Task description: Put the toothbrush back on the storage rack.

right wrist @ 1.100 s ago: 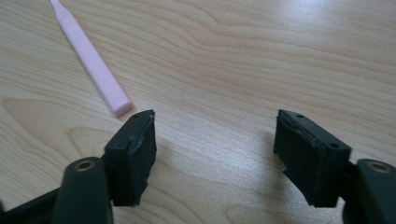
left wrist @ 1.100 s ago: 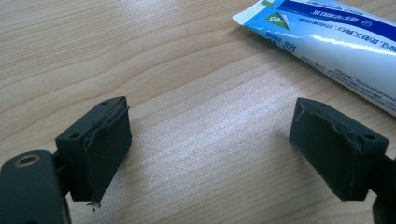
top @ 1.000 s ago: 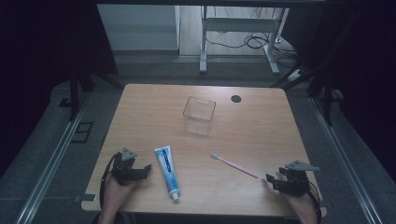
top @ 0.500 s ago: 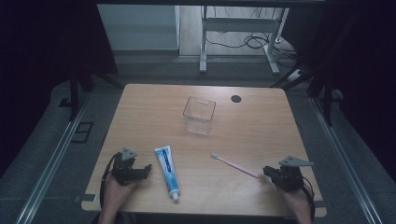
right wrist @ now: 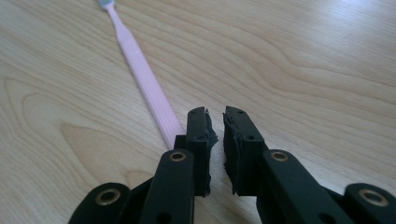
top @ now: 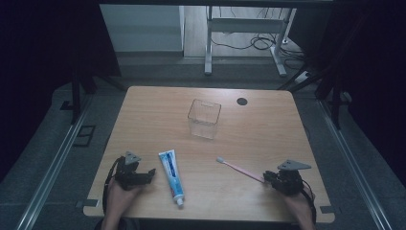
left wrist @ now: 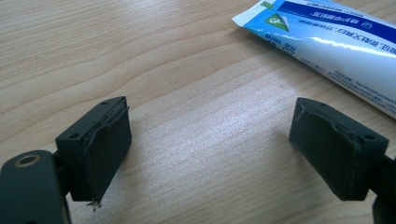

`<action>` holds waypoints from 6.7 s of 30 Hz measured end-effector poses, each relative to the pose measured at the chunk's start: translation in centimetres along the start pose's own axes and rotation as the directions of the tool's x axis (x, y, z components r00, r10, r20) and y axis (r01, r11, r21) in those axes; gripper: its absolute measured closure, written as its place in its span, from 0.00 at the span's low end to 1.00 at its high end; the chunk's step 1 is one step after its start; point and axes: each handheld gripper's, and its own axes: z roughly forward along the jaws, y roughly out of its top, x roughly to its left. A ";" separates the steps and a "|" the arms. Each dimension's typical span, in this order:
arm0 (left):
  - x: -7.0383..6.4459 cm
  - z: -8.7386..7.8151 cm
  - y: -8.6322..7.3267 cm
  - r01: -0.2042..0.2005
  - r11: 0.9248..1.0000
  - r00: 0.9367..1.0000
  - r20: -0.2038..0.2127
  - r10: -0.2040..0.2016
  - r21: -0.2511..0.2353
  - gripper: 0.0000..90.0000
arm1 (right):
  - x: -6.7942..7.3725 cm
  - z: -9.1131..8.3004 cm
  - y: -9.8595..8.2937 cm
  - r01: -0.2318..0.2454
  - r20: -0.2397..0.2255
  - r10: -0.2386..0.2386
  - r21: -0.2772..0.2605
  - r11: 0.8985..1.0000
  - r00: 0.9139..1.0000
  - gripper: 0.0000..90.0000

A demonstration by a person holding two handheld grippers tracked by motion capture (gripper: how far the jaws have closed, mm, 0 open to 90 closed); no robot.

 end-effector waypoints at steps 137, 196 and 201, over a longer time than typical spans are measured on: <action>0.0 0.0 0.0 0.004 1.000 1.000 -0.001 -0.004 0.002 0.14 | 6.3 5.7 11.7 0.257 -0.201 -0.187 0.422 0.869 0.962 0.88; 0.0 0.0 0.0 0.001 1.000 1.000 -0.001 -0.001 -0.003 0.14 | 6.0 3.4 22.9 0.220 -0.139 -0.191 0.234 0.947 0.972 0.88; 0.0 0.0 0.0 -0.001 1.000 1.000 0.003 0.001 -0.002 0.14 | 6.0 3.8 23.7 0.208 -0.124 -0.184 0.224 0.952 0.975 0.87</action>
